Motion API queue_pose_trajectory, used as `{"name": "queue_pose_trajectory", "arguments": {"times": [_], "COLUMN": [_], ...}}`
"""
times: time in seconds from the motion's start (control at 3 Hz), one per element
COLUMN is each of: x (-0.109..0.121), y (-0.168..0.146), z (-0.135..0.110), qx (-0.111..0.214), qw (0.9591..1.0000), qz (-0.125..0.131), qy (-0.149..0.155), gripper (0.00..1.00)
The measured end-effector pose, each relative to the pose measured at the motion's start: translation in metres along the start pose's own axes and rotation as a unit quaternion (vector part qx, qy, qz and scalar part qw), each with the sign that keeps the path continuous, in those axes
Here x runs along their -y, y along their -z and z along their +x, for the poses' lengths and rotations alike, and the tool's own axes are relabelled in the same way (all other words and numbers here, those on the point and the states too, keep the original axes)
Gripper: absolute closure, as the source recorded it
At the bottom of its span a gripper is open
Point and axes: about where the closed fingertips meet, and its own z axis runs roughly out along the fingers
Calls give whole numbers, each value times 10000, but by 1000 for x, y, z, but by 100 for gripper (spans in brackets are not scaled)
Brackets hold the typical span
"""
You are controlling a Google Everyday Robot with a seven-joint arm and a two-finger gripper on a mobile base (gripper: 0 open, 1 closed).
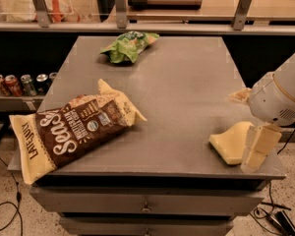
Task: Move sponge near green rice chip bag
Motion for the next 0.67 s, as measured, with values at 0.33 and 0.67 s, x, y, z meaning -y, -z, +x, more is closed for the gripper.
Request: {"name": "queue_pose_trajectory", "arguments": {"times": [0.33, 0.67], "x": [-3, -4], "y": [-8, -14], "z": [13, 24], "qx": [-110, -210], "qw": [9999, 9997], "qz": [-15, -28], "qy": [-69, -144], "gripper": [0, 18]}}
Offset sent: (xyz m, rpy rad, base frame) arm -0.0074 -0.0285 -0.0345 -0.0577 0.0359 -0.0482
